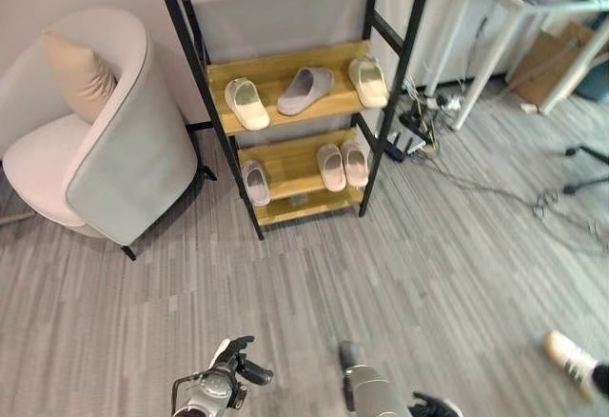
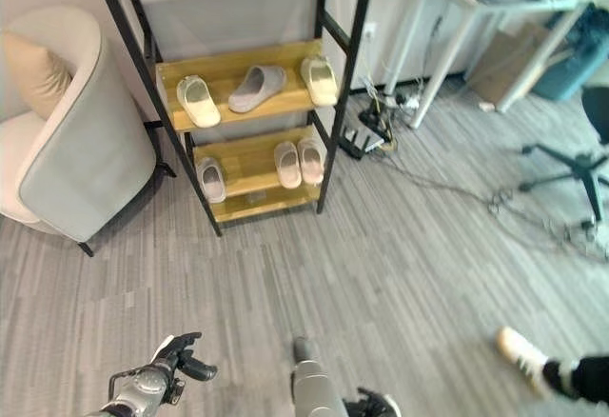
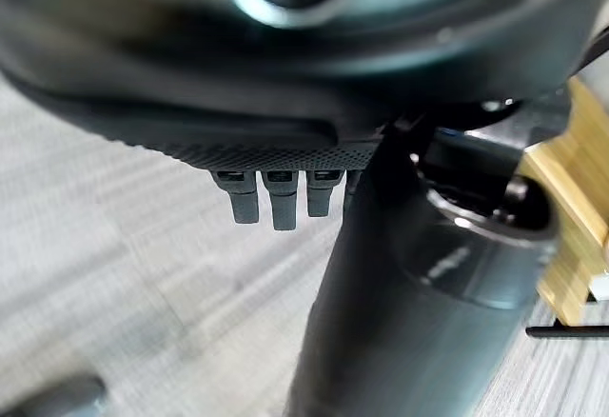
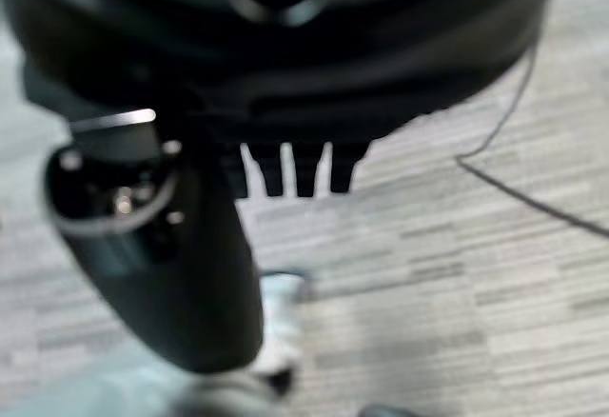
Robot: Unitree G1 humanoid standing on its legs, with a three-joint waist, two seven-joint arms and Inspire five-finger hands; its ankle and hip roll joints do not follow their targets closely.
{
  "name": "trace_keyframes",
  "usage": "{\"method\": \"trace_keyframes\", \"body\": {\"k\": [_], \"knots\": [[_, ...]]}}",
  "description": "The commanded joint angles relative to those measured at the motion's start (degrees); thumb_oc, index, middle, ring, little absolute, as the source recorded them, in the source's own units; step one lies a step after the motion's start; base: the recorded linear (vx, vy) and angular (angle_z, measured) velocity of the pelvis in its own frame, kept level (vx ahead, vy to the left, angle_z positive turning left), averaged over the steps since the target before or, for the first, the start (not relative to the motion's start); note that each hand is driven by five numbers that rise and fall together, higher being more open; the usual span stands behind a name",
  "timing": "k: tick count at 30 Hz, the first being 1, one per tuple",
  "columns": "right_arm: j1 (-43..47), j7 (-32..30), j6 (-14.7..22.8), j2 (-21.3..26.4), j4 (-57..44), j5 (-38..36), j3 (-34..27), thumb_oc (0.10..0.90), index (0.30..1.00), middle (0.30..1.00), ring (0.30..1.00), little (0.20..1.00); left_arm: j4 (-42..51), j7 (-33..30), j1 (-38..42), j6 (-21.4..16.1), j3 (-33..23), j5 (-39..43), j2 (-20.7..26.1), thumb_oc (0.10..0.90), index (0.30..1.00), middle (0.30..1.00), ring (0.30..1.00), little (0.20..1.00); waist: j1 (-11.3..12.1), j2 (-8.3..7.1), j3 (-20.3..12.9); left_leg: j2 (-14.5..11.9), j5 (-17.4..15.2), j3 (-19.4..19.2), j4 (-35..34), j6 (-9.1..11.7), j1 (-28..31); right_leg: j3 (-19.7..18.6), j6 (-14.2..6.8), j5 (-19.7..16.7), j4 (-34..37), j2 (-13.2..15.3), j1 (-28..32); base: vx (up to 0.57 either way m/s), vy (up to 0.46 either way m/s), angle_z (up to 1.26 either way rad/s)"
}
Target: Arrange the slippers neatly on the shoe rack.
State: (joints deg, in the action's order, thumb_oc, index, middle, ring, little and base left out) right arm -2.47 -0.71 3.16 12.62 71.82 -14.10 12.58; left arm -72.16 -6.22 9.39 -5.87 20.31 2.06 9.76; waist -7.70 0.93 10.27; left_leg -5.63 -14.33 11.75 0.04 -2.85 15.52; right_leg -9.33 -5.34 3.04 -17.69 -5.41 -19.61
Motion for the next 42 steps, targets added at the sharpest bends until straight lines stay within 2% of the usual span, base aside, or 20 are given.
{"method": "trace_keyframes", "body": {"k": [1, 2, 3, 4, 5, 6, 8, 10, 12, 14, 15, 18, 20, 25, 29, 31, 32, 35, 38, 42], "knots": [[1.70, 1.30, -0.07, 0.57, 2.33, -0.01, -0.11, 0.800, 0.900, 0.900, 0.900, 0.900, -4.13, 0.95, -1.64, -0.86, -1.84, -2.50, 0.00, 0.800, 0.900, 0.900, 0.900, 0.900, -1.67, -0.16, -0.31, 10.39, 1.00, -0.84, 3.77, 0.81, -0.81, 5.77, -2.71, -5.76, 14.88, 5.51, 4.99, 0.64, -0.307, 1.50], [1.70, 1.30, -0.07, 0.57, 2.33, -0.01, -0.11, 0.800, 0.900, 0.900, 0.900, 0.900, -4.13, 0.95, -1.64, -0.86, -1.84, -2.50, 0.00, 0.800, 0.900, 0.900, 0.900, 0.900, -1.68, -0.15, -0.29, 10.38, 0.99, -0.83, 3.77, 0.81, -0.79, 5.79, -2.71, -5.77, 14.89, 5.51, 5.02, 0.60, -0.385, 1.04], [1.48, 1.50, -0.21, 1.62, 3.03, 0.85, 0.00, 0.800, 0.900, 0.900, 0.900, 0.900, -5.67, 1.16, -3.99, -0.49, -3.05, -3.03, 0.16, 0.800, 0.900, 0.900, 0.900, 0.900, -0.85, -0.09, -2.24, 9.59, 3.08, 0.19, 9.80, 2.92, -1.69, 4.77, -0.11, -6.14, 14.40, 4.84, 8.38, 0.27, -0.170, 1.18], [1.48, 1.50, -0.21, 1.62, 3.03, 0.85, 0.00, 0.800, 0.900, 0.900, 0.900, 0.900, -5.67, 1.16, -3.99, -0.49, -3.05, -3.03, 0.16, 0.800, 0.900, 0.900, 0.900, 0.900, -0.86, -0.08, -2.23, 9.58, 3.07, 0.20, 9.82, 2.92, -1.69, 4.79, -0.10, -6.14, 14.41, 4.83, 8.40, 0.37, -0.241, 1.30], [1.74, 1.65, -0.23, 1.87, 3.25, 1.56, 0.31, 0.800, 0.900, 0.900, 0.900, 0.900, -6.27, 1.09, -4.66, -0.30, -4.03, -2.64, 0.29, 0.800, 0.900, 0.900, 0.900, 0.900, -0.30, 0.09, -2.73, 8.66, 6.75, -0.38, 15.80, 4.96, -4.01, 5.58, 0.80, -5.65, 14.99, 4.91, 10.77, 0.22, -0.188, 0.57], [3.52, 1.49, -0.02, 2.42, 1.94, 2.15, 1.30, 0.800, 0.900, 0.900, 0.900, 0.900, -5.67, 1.06, -4.96, 0.14, -5.12, -1.00, 0.32, 0.800, 0.900, 0.900, 0.900, 0.900, 1.25, -0.92, -1.27, 7.99, 14.91, -3.11, 33.55, 8.66, -12.86, 6.05, 2.56, -3.86, 14.58, 5.88, 14.30, 0.27, -0.279, 0.35], [4.69, 1.04, 0.29, 3.07, 0.39, 2.44, 2.52, 0.800, 0.900, 0.900, 0.900, 0.900, -4.76, 0.88, -5.20, 0.02, -4.83, -0.41, 0.27, 0.800, 0.900, 0.900, 0.900, 0.900, 2.89, -2.66, -0.39, 7.90, 15.57, -7.07, 43.41, 7.51, -17.85, 5.64, 4.28, -2.40, 15.16, 6.31, 18.20, 0.22, -0.256, 0.31], [4.95, 0.79, 0.32, 3.49, 0.03, 3.02, 3.12, 0.800, 0.900, 0.900, 0.900, 0.900, -4.41, 0.73, -5.22, -0.03, -4.35, -0.77, 0.28, 0.800, 0.900, 0.900, 0.900, 0.900, 3.47, -2.72, -0.23, 6.35, 14.69, -9.08, 43.93, 6.61, -19.07, 5.86, 4.61, -1.68, 15.65, 6.07, 20.08, 0.15, -0.095, 0.10], [7.31, 1.67, -0.71, 6.43, -1.08, 2.00, 2.85, 0.800, 0.900, 0.900, 0.900, 0.900, -4.41, 0.74, -5.19, -0.05, -3.83, -1.36, 1.30, 0.800, 0.900, 0.900, 0.900, 0.900, 4.49, -3.67, -1.08, 4.41, 13.15, -11.57, 38.99, 5.76, -22.02, 6.75, 5.00, -0.33, 16.94, 6.44, 22.96, 0.23, -0.074, -0.12], [1.46, 2.52, 1.46, 7.76, -4.38, 2.58, 3.19, 0.800, 0.900, 0.900, 0.900, 0.900, -3.39, 0.94, -5.14, -0.36, -5.16, -1.17, 2.69, 0.800, 0.900, 0.900, 0.900, 0.900, 4.86, -4.11, -0.18, 3.72, 9.85, -12.47, 27.89, 4.84, -22.11, 6.52, 4.20, 0.83, 17.88, 5.81, 25.29, 0.32, -0.026, -0.10], [-1.22, 2.54, 3.29, 8.44, -7.48, 4.21, 4.02, 0.800, 0.900, 0.900, 0.900, 0.900, -2.42, 0.74, -5.19, -0.85, -5.23, -1.55, 3.69, 0.800, 0.900, 0.900, 0.900, 0.900, 5.40, -4.07, 0.44, 3.09, 12.78, -10.92, 13.48, 5.46, -23.87, 6.16, 3.44, 2.11, 18.14, 4.65, 26.19, 0.30, 0.012, 0.03], [-1.52, 2.70, 2.81, 8.57, -10.22, 5.67, 4.71, 0.800, 0.900, 0.900, 0.900, 0.900, -2.46, 0.70, -4.80, -0.71, -5.51, -2.23, 4.56, 0.800, 0.900, 0.900, 0.900, 0.900, 6.31, -3.88, 0.86, 1.84, 17.30, -8.51, 2.03, 6.11, -23.71, 5.16, 3.37, 4.61, 17.18, 3.66, 28.45, 0.27, 0.052, -0.20], [-1.78, 2.25, 2.98, 8.11, -11.23, 5.67, 4.27, 0.800, 0.900, 0.900, 0.900, 0.900, -3.01, 0.38, -4.92, -0.48, -6.11, -2.22, 4.79, 0.800, 0.900, 0.900, 0.900, 0.900, 5.90, -4.16, 0.29, 2.17, 18.07, -8.65, 2.14, 6.19, -22.48, 5.03, 2.90, 5.16, 16.10, 4.16, 28.28, 0.22, 0.121, -0.64], [-2.68, 0.14, 3.74, 6.72, -14.03, 4.09, 0.64, 0.800, 0.900, 0.900, 0.900, 0.900, -4.56, -0.06, -6.14, -0.08, -7.84, -2.60, 4.48, 0.800, 0.900, 0.900, 0.900, 0.900, 5.05, -5.10, -1.63, 3.62, 15.27, -11.13, 3.93, 4.64, -21.16, 2.17, 1.45, 5.34, 14.58, 6.31, 28.43, 0.19, 0.182, -0.68], [-3.83, -1.81, 4.58, 5.50, -17.31, 4.22, -1.90, 0.800, 0.900, 0.900, 0.900, 0.900, -3.43, -1.03, -6.20, -0.22, -10.87, 1.62, 4.13, 0.800, 0.900, 0.900, 0.900, 0.900, 4.29, -4.80, -2.51, 4.56, 12.32, -13.59, 3.89, 2.39, -18.92, 0.13, -1.33, 4.17, 7.12, 7.56, 24.98, 0.13, 0.173, -0.38], [-2.86, -2.39, 4.82, 5.50, -21.62, 5.07, -1.90, 0.800, 0.900, 0.900, 0.900, 0.900, -1.78, -2.02, -5.14, -0.87, -11.17, 3.12, 4.53, 0.800, 0.900, 0.900, 0.900, 0.900, 3.55, -4.18, -0.47, 4.42, 10.95, -15.43, 3.61, 1.17, -16.85, 2.18, -4.54, -1.23, -3.08, 8.79, 17.83, 0.05, 0.220, -0.16], [-3.17, -2.73, 5.15, 5.11, -26.05, 4.63, -2.43, 0.800, 0.900, 0.900, 0.900, 0.900, -1.28, -2.47, -4.81, -0.90, -10.79, 2.73, 4.73, 0.800, 0.900, 0.900, 0.900, 0.900, 2.97, -3.61, 0.00, 4.31, 10.04, -16.04, 3.43, 0.88, -15.26, 5.03, -5.14, -1.81, -5.11, 9.72, 15.67, 0.08, 0.207, -0.61], [-3.62, -3.65, 6.86, 5.20, -32.58, 2.75, -4.25, 0.800, 0.900, 0.900, 0.900, 0.900, -1.23, -2.09, -4.73, -1.29, -10.79, 2.87, 4.42, 0.800, 0.900, 0.900, 0.900, 0.900, 1.48, -2.78, 0.12, 4.92, 8.72, -15.30, 2.39, 0.95, -13.10, 6.67, -4.16, -0.76, 2.95, 11.51, 13.82, 0.13, 0.072, -0.28], [-4.87, -4.10, 7.28, 6.66, -38.72, 4.79, -4.43, 0.800, 0.900, 0.900, 0.900, 0.900, -2.59, -1.94, -4.91, -1.44, -10.66, 1.59, 3.78, 0.800, 0.900, 0.900, 0.900, 0.900, 0.15, -3.50, -0.25, 6.65, 7.70, -14.04, 2.96, 0.97, -12.32, 3.19, -4.18, -1.64, 11.10, 11.78, 15.42, 0.11, -0.011, 0.36], [-5.65, -2.17, 7.84, 8.48, -48.03, 6.53, -2.41, 0.800, 0.900, 0.900, 0.900, 0.900, -6.00, -1.56, -6.81, -0.58, -12.05, 0.83, 2.10, 0.800, 0.900, 0.900, 0.900, 0.900, 1.86, -4.00, -2.89, 6.31, 7.99, -14.47, 0.86, 1.37, -10.76, 3.78, -3.32, -2.10, 15.10, 11.52, 19.30, 0.09, -0.088, 0.40]]}}
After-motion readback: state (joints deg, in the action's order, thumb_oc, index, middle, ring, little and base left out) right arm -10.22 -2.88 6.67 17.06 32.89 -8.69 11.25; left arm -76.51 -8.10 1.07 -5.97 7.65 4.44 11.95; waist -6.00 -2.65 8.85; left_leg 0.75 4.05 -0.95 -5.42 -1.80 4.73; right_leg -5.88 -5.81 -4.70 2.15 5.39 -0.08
